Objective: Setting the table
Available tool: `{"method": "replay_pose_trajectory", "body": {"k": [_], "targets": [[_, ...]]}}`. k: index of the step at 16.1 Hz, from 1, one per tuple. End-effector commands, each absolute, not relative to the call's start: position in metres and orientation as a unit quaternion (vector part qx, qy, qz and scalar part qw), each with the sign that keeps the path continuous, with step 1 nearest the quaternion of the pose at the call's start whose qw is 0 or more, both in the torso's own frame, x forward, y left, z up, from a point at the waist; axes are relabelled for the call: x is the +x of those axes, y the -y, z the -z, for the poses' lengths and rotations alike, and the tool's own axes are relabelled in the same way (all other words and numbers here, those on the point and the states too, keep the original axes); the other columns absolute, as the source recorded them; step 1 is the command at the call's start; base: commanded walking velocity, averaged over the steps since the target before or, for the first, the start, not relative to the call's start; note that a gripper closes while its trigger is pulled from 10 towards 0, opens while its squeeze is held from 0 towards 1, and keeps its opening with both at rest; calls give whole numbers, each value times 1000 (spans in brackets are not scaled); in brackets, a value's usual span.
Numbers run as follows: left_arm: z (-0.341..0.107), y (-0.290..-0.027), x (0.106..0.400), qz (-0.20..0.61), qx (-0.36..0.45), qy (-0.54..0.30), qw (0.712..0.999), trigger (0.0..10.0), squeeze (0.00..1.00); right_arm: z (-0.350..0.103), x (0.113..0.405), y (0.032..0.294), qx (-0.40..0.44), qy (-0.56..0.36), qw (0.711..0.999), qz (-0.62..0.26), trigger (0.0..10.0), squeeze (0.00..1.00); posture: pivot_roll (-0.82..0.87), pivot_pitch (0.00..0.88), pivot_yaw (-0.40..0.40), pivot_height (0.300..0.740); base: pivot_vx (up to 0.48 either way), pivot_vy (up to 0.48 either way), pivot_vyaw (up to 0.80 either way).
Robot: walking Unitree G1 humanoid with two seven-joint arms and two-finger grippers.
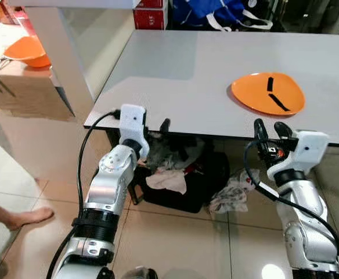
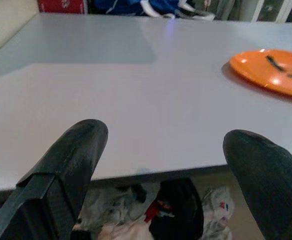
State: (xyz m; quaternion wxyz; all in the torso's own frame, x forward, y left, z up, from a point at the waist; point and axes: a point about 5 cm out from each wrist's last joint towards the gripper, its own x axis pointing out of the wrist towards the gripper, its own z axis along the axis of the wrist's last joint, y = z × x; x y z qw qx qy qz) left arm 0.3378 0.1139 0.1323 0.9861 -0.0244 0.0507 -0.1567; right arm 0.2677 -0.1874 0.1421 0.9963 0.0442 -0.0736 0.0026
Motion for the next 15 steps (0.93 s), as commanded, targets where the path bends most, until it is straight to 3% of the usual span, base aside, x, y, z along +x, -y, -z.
{"method": "replay_pose_trajectory", "body": {"k": [1,2,3,15], "targets": [[-133,-117,339,148,-22,-47,988,10000,0,-135,270,187,37,49,998,7,10000,0,-12,0,72,735,0,0,0],[-136,-116,340,150,-19,-40,988,10000,0,-131,272,189,42,35,998,19,10000,694,-11,0,69,735,0,0,0],[-137,-115,341,150,-18,-37,988,10000,0,-132,272,189,43,35,998,13,10000,1000,-12,0,68,735,0,0,0],[-128,-97,341,190,-10,-37,981,10000,0,-134,270,184,48,46,998,-3,10000,1000,-18,0,68,735,0,0,0]]}}
